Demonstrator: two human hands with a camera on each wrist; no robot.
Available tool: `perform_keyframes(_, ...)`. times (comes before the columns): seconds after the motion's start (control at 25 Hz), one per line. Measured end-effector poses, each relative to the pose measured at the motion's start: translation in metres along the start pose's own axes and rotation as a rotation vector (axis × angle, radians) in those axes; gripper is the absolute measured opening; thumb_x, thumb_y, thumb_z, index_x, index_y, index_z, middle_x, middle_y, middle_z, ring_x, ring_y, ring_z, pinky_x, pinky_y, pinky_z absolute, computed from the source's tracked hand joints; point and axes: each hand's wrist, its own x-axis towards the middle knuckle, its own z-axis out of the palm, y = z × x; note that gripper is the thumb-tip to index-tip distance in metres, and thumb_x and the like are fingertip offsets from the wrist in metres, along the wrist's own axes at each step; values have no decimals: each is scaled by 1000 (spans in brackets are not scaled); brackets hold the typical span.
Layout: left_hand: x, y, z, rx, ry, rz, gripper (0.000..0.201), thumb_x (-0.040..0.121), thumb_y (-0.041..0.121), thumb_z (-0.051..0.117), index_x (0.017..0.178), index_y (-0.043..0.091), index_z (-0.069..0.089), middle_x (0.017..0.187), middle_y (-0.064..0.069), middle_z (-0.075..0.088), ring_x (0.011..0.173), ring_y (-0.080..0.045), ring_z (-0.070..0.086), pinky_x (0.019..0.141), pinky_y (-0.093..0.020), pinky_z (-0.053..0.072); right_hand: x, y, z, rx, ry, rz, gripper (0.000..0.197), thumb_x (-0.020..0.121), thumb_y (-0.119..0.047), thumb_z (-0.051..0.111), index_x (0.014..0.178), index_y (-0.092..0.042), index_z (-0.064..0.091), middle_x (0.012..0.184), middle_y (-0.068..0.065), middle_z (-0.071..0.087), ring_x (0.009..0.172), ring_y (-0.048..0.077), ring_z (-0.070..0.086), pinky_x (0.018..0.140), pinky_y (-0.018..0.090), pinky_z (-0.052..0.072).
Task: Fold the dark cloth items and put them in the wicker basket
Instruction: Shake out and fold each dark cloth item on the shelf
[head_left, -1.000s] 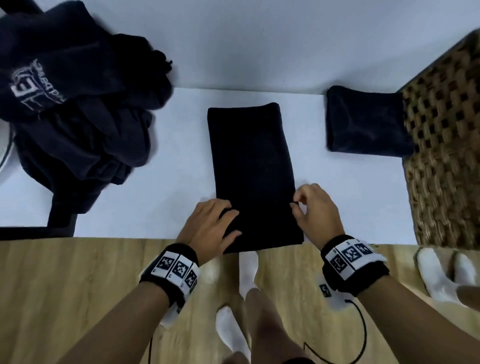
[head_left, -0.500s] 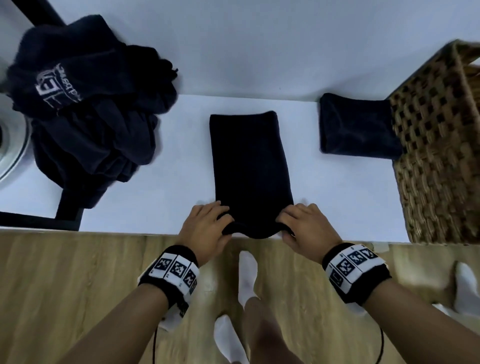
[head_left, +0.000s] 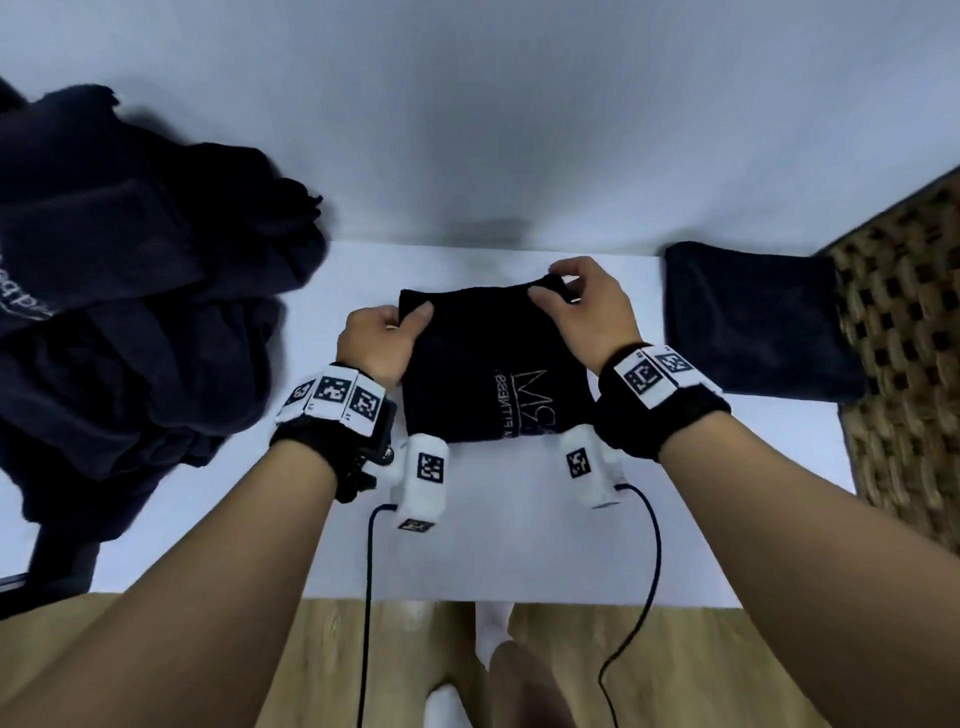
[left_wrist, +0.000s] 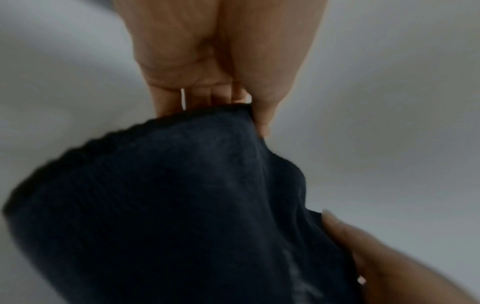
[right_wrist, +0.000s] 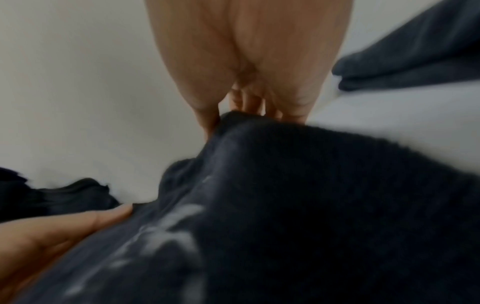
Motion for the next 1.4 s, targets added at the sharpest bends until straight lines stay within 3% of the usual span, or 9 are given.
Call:
perform_keyframes(0.12, 9, -8, 8, 154, 7, 18, 42, 84, 45, 65, 60, 15, 48, 65, -4, 55, 72, -28, 54, 66, -30, 38, 11, 11, 3, -45, -7, 58, 39, 83, -31, 71, 118, -18, 58, 95, -2, 59, 93, 17, 57, 85, 24, 42)
perform_keyframes(0.32, 0, -18, -1, -81, 73, 0, 31, 81, 47, 69, 78, 17, 60, 74, -3, 64, 62, -23, 59, 68, -37, 53, 4, 15, -3, -17, 88, 89, 40, 84, -37, 70, 117, -19, 56, 93, -2, 61, 87, 15, 58, 82, 25, 45)
perform_keyframes(0.48, -24, -29, -4, -63, -70, -89, 59, 62, 60, 76, 102, 19, 58, 95, -4, 68, 79, -22, 69, 76, -39, 57, -3, 13, -15, -107, -61, 229, 54, 80, -59, 64, 108, -13, 57, 98, -1, 61, 96, 18, 58, 86, 28, 45)
perform_keyframes(0.56, -30, -24, 3, -135, -165, -151, 45, 69, 48, 79, 99, 19, 61, 99, -5, 69, 86, -20, 69, 76, -38, 57, -14, 14, -13, -107, -176, 254, 50, 80, -61, 64, 94, -13, 60, 92, 0, 65, 90, 19, 62, 81, 31, 49)
perform_keyframes(0.64, -38, -11, 10, -201, -215, -178, 22, 79, 31, 75, 92, 18, 65, 99, -8, 72, 85, -20, 69, 75, -33, 56, -26, 13, -9, -76, -191, 224, 46, 83, -53, 64, 99, -10, 60, 97, 4, 67, 94, 23, 64, 85, 34, 51)
perform_keyframes(0.76, -50, 5, 20, -305, -238, -173, 30, 81, 24, 73, 108, 15, 62, 105, -7, 71, 91, -20, 69, 84, -36, 56, -41, 5, -20, 91, -91, 239, 43, 85, -46, 66, 107, -10, 54, 102, 3, 64, 97, 22, 63, 87, 35, 50)
perform_keyframes(0.92, -71, 55, 48, -409, -295, -54, 52, 78, 19, 77, 122, 15, 49, 107, -7, 68, 92, -19, 69, 75, -30, 56, -51, -2, -92, 163, 162, 182, 39, 82, -42, 71, 102, -13, 54, 97, -1, 65, 92, 17, 63, 85, 32, 50)
perform_keyframes(1.12, -76, 124, 138, -329, -465, 98, 65, 81, 8, 72, 134, 25, 40, 111, -11, 62, 96, -24, 65, 75, -46, 59, -18, 33, -195, -45, 381, 234, 48, 81, -43, 71, 114, -12, 54, 112, 8, 66, 106, 27, 60, 90, 34, 45)
perform_keyframes(1.4, -46, 130, 223, -96, -529, 145, 80, 78, 9, 69, 144, 30, 29, 123, -11, 59, 112, -27, 59, 93, -54, 50, 24, 85, -212, -379, 322, 276, 55, 90, -34, 63, 133, -8, 40, 128, 22, 54, 117, 39, 52, 95, 39, 40)
